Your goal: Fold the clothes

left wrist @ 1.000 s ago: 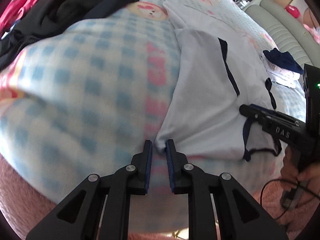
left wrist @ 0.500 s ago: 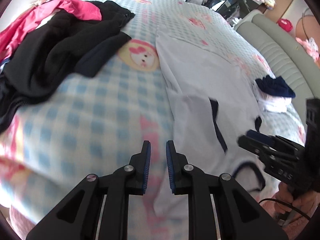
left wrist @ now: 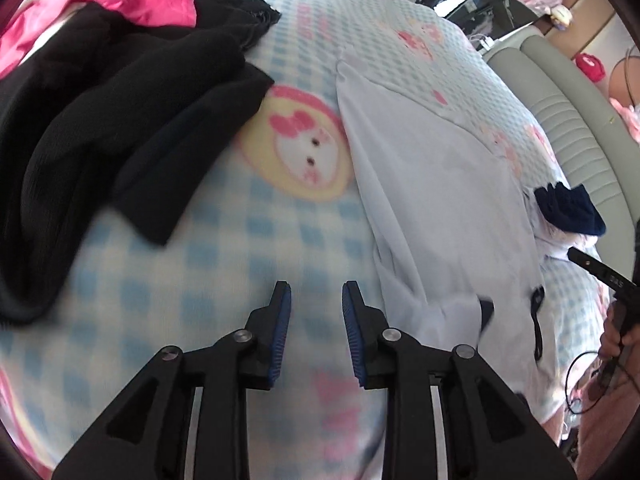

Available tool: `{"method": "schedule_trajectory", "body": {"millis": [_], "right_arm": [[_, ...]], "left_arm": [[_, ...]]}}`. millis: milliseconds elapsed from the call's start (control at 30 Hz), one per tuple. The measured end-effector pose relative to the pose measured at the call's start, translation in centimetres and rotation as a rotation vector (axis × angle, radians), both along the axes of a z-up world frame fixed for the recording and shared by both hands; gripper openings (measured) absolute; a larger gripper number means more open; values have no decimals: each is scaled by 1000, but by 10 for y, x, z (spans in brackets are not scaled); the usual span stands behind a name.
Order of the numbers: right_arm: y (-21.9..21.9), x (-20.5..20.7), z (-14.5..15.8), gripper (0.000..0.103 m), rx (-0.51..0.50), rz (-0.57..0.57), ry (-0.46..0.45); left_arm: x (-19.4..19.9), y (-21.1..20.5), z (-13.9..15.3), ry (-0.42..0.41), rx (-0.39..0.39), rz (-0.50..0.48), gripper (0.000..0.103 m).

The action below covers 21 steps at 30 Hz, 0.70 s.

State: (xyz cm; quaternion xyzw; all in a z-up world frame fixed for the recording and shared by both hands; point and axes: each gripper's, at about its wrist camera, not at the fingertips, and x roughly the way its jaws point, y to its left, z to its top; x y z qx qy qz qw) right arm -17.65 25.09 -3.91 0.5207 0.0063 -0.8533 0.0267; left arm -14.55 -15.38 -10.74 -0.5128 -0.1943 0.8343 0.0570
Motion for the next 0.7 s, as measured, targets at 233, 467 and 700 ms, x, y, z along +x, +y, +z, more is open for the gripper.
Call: {"method": "schedule_trajectory", "body": {"millis": [233, 467, 700], "right_arm": [[36, -64, -61, 46, -90, -17, -151], [27, -64, -94, 5, 138, 42, -145], [45, -60, -104, 3, 266, -45, -133]], "left_arm": [[-37, 3, -4, 2, 20, 34, 38], [-69, 1, -7, -14, 12, 73, 38], [-65, 2, -15, -8, 43, 58, 38]]}}
